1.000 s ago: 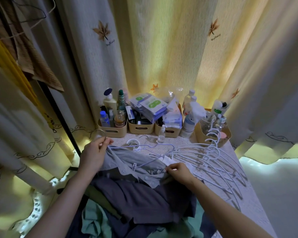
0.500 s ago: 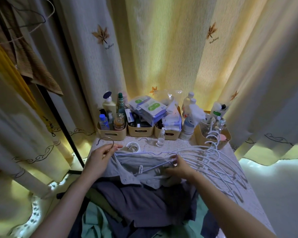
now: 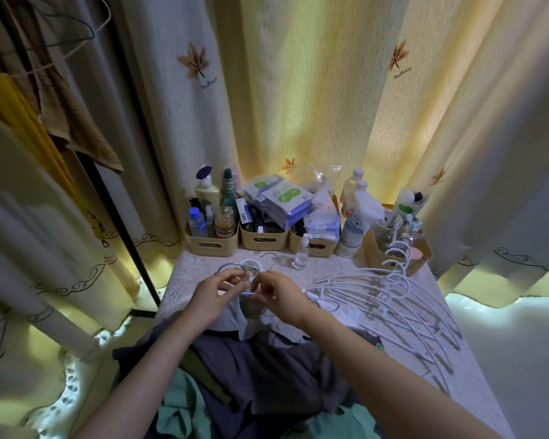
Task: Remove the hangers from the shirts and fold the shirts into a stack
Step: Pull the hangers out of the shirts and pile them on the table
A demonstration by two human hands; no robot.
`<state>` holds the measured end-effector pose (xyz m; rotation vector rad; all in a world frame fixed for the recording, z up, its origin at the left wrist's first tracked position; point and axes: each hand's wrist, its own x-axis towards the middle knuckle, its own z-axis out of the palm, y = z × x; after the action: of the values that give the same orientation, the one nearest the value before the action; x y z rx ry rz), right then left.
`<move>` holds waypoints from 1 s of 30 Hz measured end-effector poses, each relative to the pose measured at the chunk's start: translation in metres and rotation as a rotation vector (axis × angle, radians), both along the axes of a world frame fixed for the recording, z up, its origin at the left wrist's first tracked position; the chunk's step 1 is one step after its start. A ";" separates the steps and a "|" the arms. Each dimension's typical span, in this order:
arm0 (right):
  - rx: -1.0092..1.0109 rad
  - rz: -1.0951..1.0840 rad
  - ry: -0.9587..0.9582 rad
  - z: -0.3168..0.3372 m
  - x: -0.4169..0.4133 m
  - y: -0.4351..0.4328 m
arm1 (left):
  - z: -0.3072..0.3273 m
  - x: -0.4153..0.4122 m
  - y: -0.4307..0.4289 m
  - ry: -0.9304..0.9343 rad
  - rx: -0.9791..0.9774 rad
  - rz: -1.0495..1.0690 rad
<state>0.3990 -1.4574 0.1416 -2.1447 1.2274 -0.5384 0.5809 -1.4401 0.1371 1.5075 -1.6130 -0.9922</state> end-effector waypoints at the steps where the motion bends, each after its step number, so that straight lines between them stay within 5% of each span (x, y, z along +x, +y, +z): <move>1: -0.002 -0.010 -0.021 0.001 -0.003 -0.001 | -0.003 0.003 0.002 -0.039 0.021 -0.007; 6: -0.047 -0.083 -0.014 0.015 -0.054 -0.016 | -0.014 0.022 -0.003 -0.200 -0.010 0.134; 11: 0.043 -0.440 -0.037 0.029 -0.174 -0.031 | -0.022 0.046 -0.012 -0.247 0.010 0.141; 16: 0.064 -0.695 -0.002 0.012 -0.275 -0.026 | -0.019 0.024 -0.009 -0.165 0.201 -0.206; 23: 0.213 -0.901 0.103 -0.066 -0.278 -0.009 | -0.038 -0.007 0.006 -0.176 0.409 -0.492; 30: 0.394 -0.867 0.530 -0.081 -0.254 -0.010 | -0.064 -0.013 0.006 -0.339 0.272 -0.579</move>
<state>0.1445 -1.4674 0.0605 -1.3774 2.3458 -0.0199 0.5676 -1.4341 0.0728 1.4668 -2.3150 -1.3632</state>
